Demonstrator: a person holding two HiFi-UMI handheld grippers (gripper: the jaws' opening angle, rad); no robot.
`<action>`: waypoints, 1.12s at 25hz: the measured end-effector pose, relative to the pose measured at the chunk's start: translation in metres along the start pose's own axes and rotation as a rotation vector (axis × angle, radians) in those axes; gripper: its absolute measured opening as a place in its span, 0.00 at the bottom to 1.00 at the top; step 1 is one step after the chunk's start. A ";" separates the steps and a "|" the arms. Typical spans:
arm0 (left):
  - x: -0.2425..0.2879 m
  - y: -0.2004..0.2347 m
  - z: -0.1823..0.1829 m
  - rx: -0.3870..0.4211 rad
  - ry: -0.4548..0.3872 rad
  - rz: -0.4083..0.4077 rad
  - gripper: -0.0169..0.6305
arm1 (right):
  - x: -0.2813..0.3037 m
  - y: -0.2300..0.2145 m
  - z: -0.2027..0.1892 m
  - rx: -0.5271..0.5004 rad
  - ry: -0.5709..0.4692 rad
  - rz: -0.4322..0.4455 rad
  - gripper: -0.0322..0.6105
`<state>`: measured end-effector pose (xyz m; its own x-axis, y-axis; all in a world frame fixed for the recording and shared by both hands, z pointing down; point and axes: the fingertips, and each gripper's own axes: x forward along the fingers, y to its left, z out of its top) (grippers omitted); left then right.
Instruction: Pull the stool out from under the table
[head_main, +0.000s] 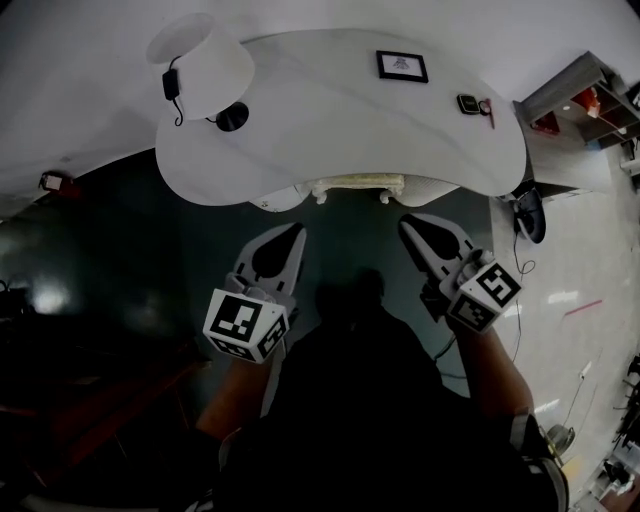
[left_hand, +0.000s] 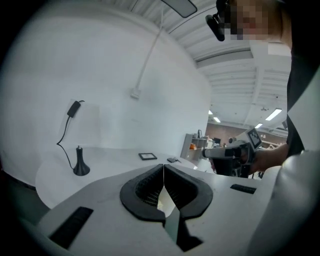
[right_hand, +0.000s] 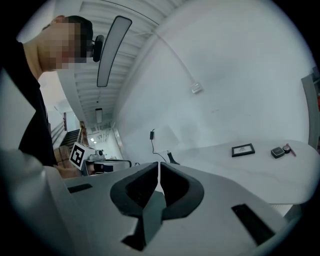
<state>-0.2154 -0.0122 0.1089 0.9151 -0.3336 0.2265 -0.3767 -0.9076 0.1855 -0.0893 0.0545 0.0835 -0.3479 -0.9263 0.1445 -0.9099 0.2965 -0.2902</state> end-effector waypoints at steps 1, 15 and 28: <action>0.008 0.001 -0.001 0.001 0.007 -0.003 0.05 | 0.000 -0.008 -0.003 -0.002 0.006 -0.006 0.08; 0.096 0.015 -0.081 -0.013 0.069 0.012 0.05 | 0.032 -0.093 -0.097 0.032 0.067 -0.013 0.08; 0.182 0.061 -0.206 -0.073 0.125 0.041 0.05 | 0.060 -0.206 -0.218 0.073 0.099 -0.099 0.08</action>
<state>-0.1010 -0.0753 0.3589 0.8754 -0.3315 0.3519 -0.4272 -0.8711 0.2421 0.0280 -0.0116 0.3578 -0.2810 -0.9216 0.2677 -0.9232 0.1834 -0.3377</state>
